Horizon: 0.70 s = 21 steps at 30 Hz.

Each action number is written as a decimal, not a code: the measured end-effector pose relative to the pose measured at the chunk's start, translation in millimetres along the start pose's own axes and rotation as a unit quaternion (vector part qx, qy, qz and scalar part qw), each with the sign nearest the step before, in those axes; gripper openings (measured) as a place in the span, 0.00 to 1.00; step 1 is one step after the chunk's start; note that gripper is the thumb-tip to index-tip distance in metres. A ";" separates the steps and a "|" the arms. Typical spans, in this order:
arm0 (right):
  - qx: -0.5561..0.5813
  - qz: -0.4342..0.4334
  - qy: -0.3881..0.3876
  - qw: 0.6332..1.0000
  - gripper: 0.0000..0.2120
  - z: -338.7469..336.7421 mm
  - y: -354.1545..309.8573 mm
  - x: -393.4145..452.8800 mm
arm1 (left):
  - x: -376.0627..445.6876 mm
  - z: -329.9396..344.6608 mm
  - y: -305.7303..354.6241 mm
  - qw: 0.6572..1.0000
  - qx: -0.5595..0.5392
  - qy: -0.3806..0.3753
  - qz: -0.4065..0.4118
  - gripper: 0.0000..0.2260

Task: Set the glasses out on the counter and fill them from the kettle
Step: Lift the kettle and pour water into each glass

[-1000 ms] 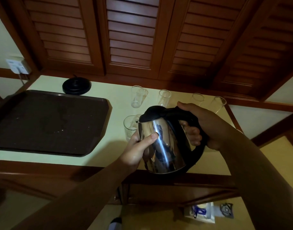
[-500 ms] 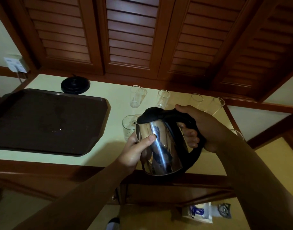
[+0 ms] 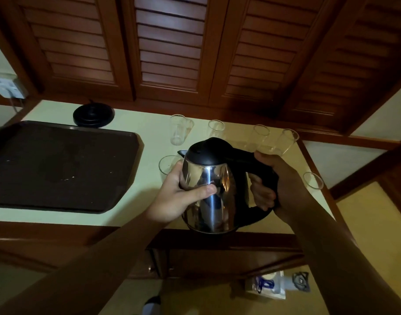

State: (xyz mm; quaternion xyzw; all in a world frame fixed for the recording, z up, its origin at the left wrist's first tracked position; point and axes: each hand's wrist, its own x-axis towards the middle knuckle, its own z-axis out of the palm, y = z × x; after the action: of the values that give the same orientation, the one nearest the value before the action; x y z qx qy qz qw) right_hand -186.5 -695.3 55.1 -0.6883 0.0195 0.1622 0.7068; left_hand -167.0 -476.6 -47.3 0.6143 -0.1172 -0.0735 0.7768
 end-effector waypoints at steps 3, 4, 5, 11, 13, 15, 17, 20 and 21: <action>0.009 -0.009 0.009 1.000 0.25 -8.1 -2.6 -8.9 | 4.2 10.9 2.5 1.000 0.005 -0.010 0.005 0.35; 0.006 -0.012 0.015 1.000 0.25 -10.8 -5.1 -12.6 | 6.6 15.2 1.9 1.000 0.005 -0.012 0.005 0.36; 0.003 -0.012 0.021 1.000 0.24 -13.5 -7.9 -16.0 | 8.8 19.4 0.8 1.000 0.005 -0.015 0.004 0.38; -0.024 0.019 0.069 0.997 0.24 -32.3 -17.7 -29.6 | 15.5 48.1 -4.9 0.999 -0.012 -0.039 -0.026 0.32; -0.028 0.026 0.073 0.997 0.24 -37.7 -18.7 -32.1 | 15.8 56.9 -7.8 0.998 -0.026 -0.049 -0.036 0.30; -0.030 0.033 0.075 0.996 0.24 -41.8 -19.5 -34.0 | 16.7 64.1 -9.4 0.997 -0.040 -0.048 -0.046 0.29; -0.036 0.036 0.075 0.996 0.24 -45.0 -20.7 -34.9 | 17.9 68.7 -8.8 0.997 -0.044 -0.045 -0.046 0.25; -0.044 0.039 0.067 0.996 0.23 -47.7 -24.1 -35.0 | 19.7 73.0 -12.1 0.997 -0.046 -0.035 -0.047 0.21; -0.047 0.039 0.064 0.996 0.23 -48.6 -25.1 -34.6 | 19.8 75.0 -12.0 0.997 -0.049 -0.031 -0.047 0.22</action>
State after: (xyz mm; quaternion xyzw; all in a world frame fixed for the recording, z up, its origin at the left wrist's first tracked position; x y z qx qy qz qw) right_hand -203.3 -749.8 85.5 -0.7283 0.0838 0.1462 0.6642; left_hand -168.1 -554.8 -40.7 0.5777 -0.1081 -0.1348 0.7978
